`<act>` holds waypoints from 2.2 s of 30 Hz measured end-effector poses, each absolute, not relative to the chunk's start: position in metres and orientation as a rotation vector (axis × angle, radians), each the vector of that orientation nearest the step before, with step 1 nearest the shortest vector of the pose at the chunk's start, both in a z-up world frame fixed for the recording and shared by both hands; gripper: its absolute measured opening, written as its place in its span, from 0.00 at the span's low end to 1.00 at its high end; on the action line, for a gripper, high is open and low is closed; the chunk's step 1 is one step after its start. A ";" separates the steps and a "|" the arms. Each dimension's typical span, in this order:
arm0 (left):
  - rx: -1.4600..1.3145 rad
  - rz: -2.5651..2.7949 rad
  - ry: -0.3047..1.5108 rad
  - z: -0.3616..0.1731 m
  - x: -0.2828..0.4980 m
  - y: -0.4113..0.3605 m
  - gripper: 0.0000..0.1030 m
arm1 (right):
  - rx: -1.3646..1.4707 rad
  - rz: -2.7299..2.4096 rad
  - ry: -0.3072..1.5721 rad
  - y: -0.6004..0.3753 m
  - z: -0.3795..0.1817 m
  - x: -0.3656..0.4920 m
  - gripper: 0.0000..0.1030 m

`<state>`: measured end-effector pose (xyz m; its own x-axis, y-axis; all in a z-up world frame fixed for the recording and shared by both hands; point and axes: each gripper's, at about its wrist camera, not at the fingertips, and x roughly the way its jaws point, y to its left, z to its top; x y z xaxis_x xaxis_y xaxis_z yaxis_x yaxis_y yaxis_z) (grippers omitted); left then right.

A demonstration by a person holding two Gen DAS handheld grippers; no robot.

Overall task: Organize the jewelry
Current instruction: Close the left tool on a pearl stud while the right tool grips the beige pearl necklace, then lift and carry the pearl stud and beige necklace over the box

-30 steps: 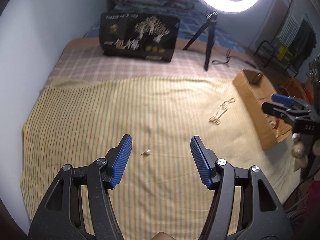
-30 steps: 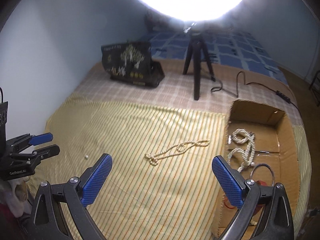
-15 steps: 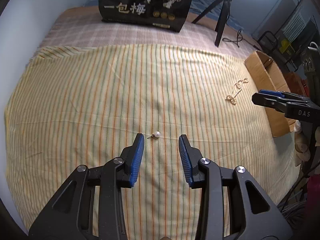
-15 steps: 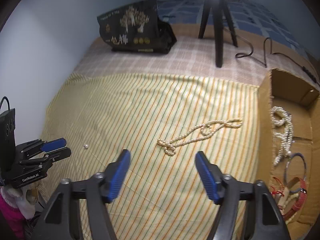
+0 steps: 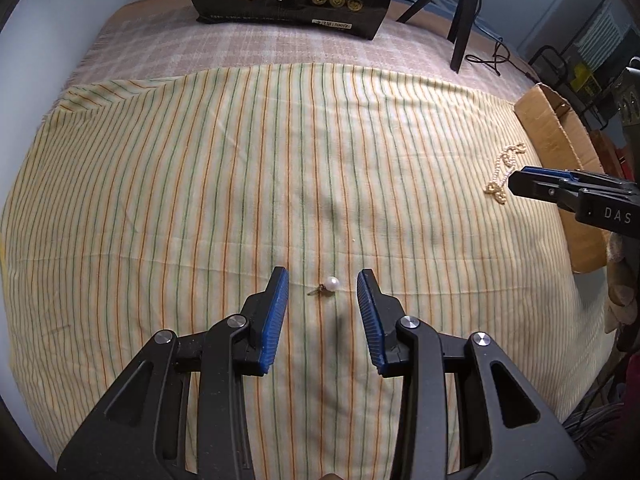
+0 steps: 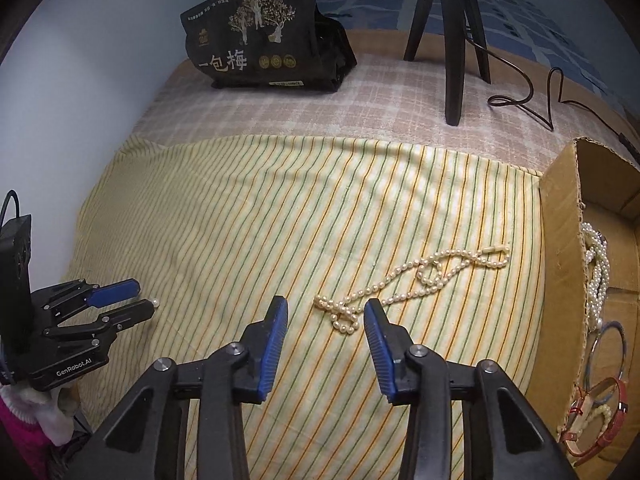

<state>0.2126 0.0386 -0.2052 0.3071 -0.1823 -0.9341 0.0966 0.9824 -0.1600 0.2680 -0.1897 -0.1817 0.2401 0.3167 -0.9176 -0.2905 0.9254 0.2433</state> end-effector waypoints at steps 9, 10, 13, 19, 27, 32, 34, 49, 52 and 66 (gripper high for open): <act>-0.058 -0.191 1.263 -0.212 0.218 0.034 0.31 | 0.003 0.405 1.281 -0.185 -0.194 0.276 0.36; -0.051 -0.191 1.263 -0.213 0.218 0.033 0.31 | -0.003 0.401 1.282 -0.184 -0.195 0.276 0.36; -0.043 -0.190 1.266 -0.215 0.219 0.032 0.31 | -0.042 0.389 1.284 -0.181 -0.199 0.275 0.36; -0.019 -0.186 1.269 -0.220 0.222 0.029 0.30 | -0.203 0.359 1.272 -0.161 -0.210 0.270 0.35; -0.032 -0.182 1.261 -0.221 0.224 0.030 0.08 | -0.288 0.333 1.243 -0.152 -0.212 0.269 0.12; -0.074 -0.180 1.264 -0.220 0.226 0.035 0.08 | -0.221 0.349 1.247 -0.161 -0.209 0.270 0.09; -0.084 -0.178 1.261 -0.218 0.226 0.038 0.08 | -0.196 0.355 1.248 -0.164 -0.208 0.272 0.09; -0.143 -0.183 1.177 -0.175 0.220 0.046 0.08 | -0.077 0.370 1.176 -0.185 -0.169 0.268 0.07; -0.150 -0.195 1.157 -0.165 0.216 0.043 0.08 | -0.059 0.375 1.154 -0.189 -0.157 0.265 0.07; -0.133 -0.286 1.068 -0.125 0.202 0.001 0.08 | 0.001 0.369 1.049 -0.218 -0.107 0.243 0.05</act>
<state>0.2020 0.0012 -0.1247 0.4491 -0.2945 -0.8435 0.1661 0.9552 -0.2451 0.2432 -0.2183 -0.1071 0.4425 0.2984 -0.8457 -0.2973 0.9385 0.1756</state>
